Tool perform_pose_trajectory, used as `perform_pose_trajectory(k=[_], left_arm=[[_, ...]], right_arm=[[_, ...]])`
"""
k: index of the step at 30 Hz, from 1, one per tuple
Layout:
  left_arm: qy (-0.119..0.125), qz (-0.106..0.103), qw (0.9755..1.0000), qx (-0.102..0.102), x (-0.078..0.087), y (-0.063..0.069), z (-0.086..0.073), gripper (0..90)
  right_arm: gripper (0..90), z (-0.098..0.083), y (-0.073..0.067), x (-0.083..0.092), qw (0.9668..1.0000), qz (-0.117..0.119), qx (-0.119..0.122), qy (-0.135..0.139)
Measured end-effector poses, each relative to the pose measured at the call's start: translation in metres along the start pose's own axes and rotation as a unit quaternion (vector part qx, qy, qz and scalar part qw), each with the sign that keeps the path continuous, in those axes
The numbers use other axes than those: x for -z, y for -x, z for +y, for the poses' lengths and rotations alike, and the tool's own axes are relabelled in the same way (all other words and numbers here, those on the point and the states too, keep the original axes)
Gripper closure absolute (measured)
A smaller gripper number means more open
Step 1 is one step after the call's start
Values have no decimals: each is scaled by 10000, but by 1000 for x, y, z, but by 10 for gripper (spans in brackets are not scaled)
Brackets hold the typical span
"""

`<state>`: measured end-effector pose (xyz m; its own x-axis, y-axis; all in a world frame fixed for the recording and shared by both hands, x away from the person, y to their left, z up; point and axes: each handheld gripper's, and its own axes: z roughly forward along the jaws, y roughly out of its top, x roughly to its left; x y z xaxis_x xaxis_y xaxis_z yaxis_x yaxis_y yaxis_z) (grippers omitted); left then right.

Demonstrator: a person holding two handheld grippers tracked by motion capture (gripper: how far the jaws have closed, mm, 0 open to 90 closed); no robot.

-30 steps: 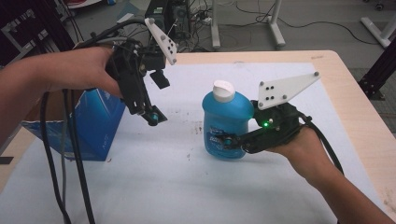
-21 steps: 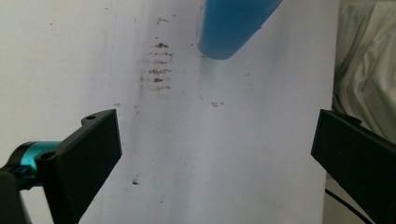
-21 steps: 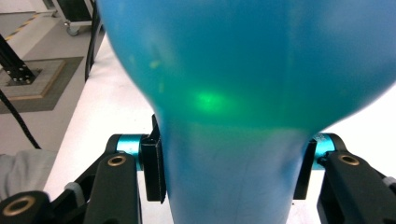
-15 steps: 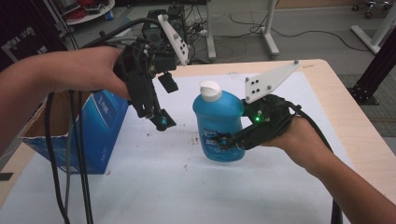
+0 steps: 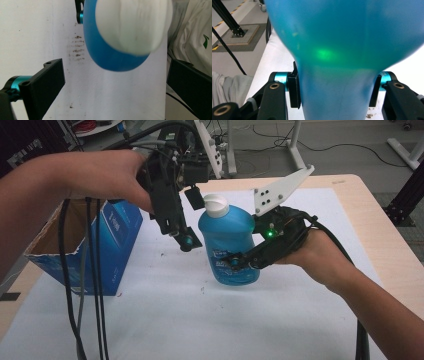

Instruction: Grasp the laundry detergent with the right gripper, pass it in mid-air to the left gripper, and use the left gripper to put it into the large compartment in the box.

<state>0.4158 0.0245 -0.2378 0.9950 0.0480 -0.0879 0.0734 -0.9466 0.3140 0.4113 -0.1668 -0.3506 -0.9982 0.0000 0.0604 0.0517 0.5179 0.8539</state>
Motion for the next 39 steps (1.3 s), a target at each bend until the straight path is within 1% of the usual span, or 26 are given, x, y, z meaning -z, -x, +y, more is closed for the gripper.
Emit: perform_pose_trajectory(k=[5,9,12,14,18,21,27,28,29,32,34,36,38,39], left_arm=[[-19,-24,10000,-88,0,1,4,17],[-39,-31,9999,-107,-1,1,6,17],[-35,-19,9999,-107,1,0,7,17],[-9,4,9999,-107,1,-1,7,17],[-71,9,9999,-130,-1,0,10,17],[-56,5,9999,-142,-2,0,11,28],[-131,11,9997,-194,-5,0,13,29],[-110,-18,9997,-232,-5,0,13,79],[-106,-37,9996,-258,-5,0,14,101],[-126,-31,9996,-243,-6,-1,15,102],[-152,-48,9995,-269,-7,-1,15,130],[-163,-49,9995,-278,-7,-1,15,137],[-126,-87,9993,-332,-7,-1,15,202],[-142,-91,9993,-328,-8,-1,16,215]], right_arm=[[455,5,0,-6,9999,101,26,-16],[455,9,-1,-9,9999,137,58,-55],[454,11,0,-10,9998,186,60,-31],[455,12,1,-11,9998,160,53,-50],[454,13,2,-12,9998,203,42,-1],[454,15,1,-14,9998,190,46,-39],[454,16,1,-16,9997,214,70,-12],[454,16,1,-16,9998,207,70,-8],[454,16,1,-15,9998,208,63,-4],[454,16,1,-16,9997,219,68,-2],[454,15,1,-16,9997,223,66,-10],[454,15,1,-17,9997,219,61,-31],[454,15,0,-17,9997,229,79,-14],[454,15,0,-17,9997,234,77,-7]])
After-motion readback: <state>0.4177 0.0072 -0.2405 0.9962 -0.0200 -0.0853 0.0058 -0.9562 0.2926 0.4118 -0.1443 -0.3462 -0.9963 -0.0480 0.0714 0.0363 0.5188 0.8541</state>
